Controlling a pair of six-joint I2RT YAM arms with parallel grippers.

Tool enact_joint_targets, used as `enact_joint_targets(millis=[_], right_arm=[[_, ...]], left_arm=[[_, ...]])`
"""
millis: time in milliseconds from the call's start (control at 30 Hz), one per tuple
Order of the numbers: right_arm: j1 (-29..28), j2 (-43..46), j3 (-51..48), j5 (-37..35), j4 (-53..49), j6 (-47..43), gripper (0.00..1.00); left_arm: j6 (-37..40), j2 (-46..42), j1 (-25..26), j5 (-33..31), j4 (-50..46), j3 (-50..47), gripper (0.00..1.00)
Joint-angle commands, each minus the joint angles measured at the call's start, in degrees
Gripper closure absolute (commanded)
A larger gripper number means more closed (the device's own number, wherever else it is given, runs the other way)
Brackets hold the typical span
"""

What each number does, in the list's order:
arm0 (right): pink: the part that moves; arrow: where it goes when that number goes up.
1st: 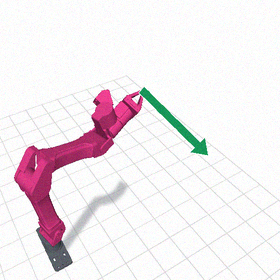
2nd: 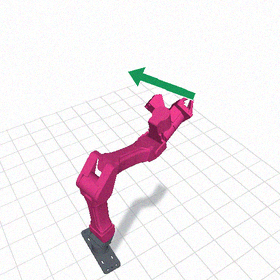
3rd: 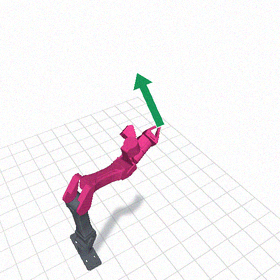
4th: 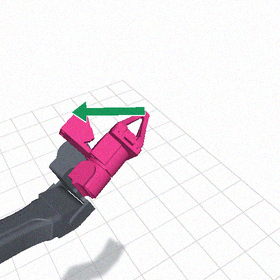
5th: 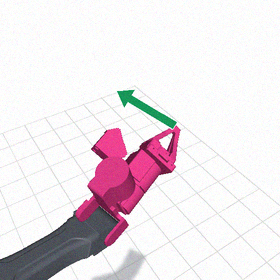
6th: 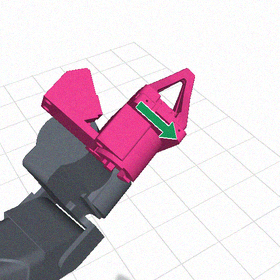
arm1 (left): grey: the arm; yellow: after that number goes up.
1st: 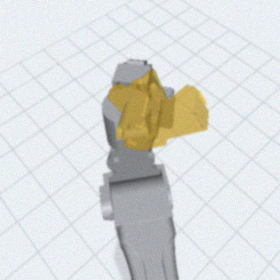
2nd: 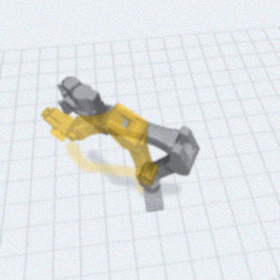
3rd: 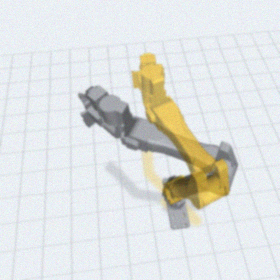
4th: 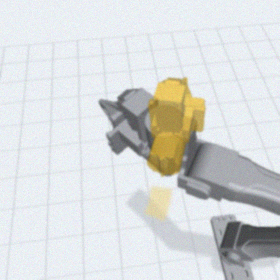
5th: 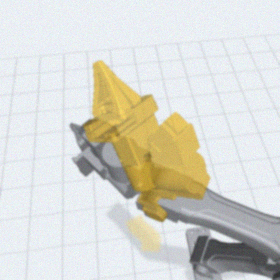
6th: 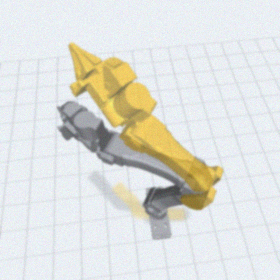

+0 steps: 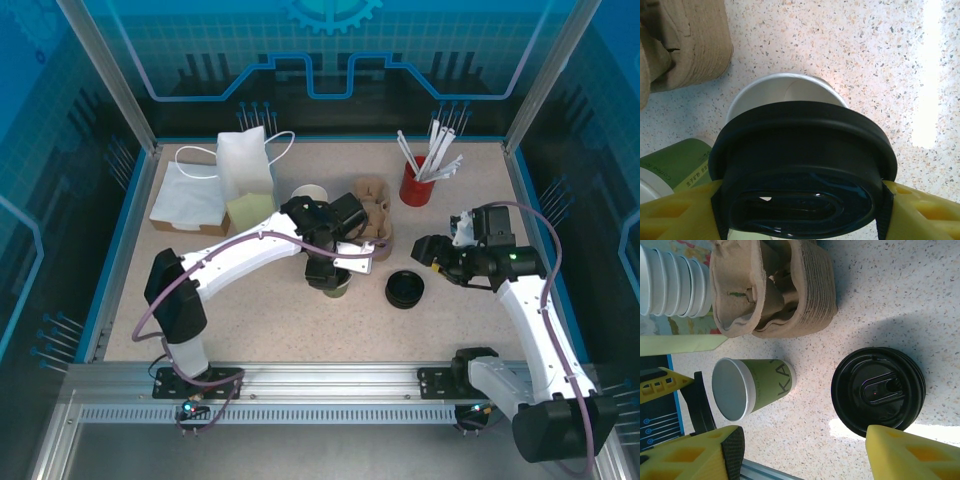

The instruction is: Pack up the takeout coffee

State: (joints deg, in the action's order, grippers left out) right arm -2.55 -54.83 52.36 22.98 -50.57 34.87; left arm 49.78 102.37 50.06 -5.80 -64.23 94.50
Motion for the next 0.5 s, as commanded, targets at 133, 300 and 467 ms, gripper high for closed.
enact_joint_targets(millis=[133, 300, 467], right_arm=[[1.3, 1.0, -1.0, 1.9, -0.3, -0.8, 0.33], [1.4, 0.9, -1.4, 2.3, -0.1, -0.8, 0.33], [1.6, 1.0, -1.6, 2.7, 0.3, -0.7, 0.33]], left_arm=[[1.5, 2.2, 0.5, -0.6, -2.6, 2.9, 0.29], [1.6, 3.1, 0.7, -0.6, -2.5, 3.3, 0.29], [1.5, 3.5, 0.6, -0.6, -2.5, 3.4, 0.25]])
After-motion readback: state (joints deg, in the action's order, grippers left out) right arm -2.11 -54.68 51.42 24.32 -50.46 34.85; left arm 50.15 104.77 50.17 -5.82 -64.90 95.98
